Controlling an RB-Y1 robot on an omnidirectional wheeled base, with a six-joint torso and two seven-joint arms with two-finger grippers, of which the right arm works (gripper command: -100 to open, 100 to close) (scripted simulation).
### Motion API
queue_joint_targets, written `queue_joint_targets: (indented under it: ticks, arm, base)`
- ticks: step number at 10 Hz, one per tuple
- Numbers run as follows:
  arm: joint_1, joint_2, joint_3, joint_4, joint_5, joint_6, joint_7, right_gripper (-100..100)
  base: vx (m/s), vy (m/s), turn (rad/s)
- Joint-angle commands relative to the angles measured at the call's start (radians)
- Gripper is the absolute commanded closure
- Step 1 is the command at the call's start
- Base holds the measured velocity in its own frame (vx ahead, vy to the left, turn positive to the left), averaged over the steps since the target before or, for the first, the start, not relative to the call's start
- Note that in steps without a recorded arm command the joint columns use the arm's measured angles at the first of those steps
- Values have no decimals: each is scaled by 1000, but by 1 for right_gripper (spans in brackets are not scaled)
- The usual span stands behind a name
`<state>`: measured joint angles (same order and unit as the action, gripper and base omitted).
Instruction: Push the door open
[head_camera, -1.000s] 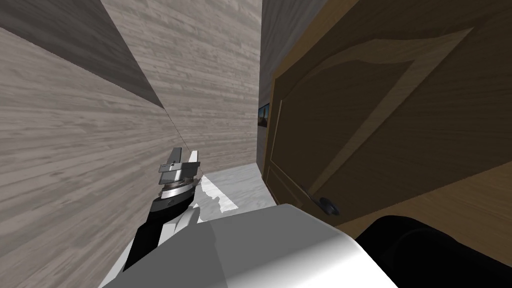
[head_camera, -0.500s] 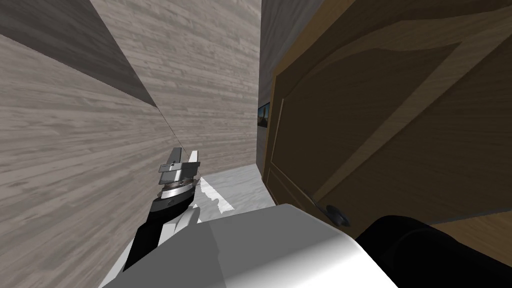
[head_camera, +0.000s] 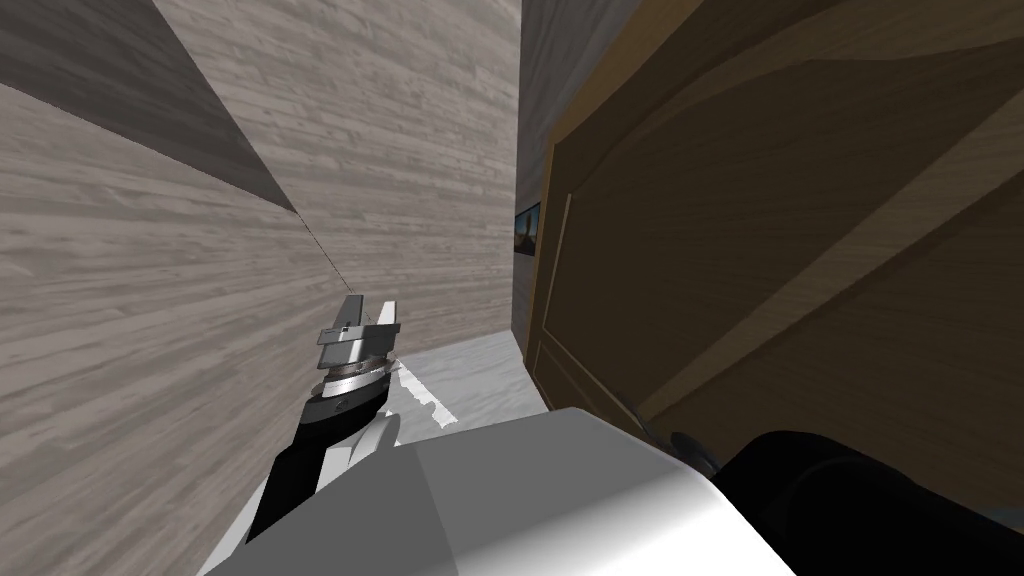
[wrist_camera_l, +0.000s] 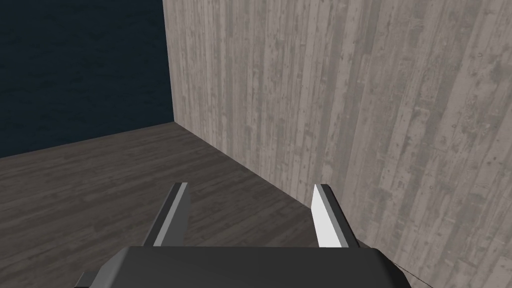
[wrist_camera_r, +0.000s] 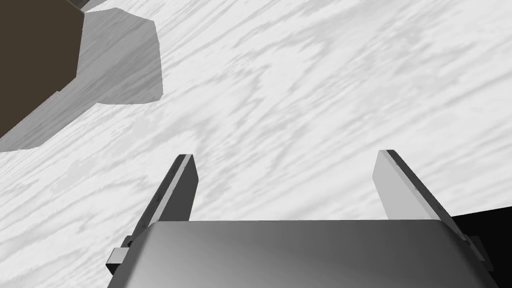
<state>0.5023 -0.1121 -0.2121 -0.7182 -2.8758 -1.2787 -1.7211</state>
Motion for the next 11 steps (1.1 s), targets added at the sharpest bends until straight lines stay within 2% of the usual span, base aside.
queue_joint_targets:
  ticks: [1,2,11]
  arm:
    - [-5,-1,-1,20,-28,-9,-21,-100]
    - [-6,-3,-3,39,-61,-20,-40,-100]
    - [-9,-13,-11,121,-208,-65,-127,-100]
  base:
    - [113,-35,-12]
    - [135,-54,-27]
    - [97,-32,-16]
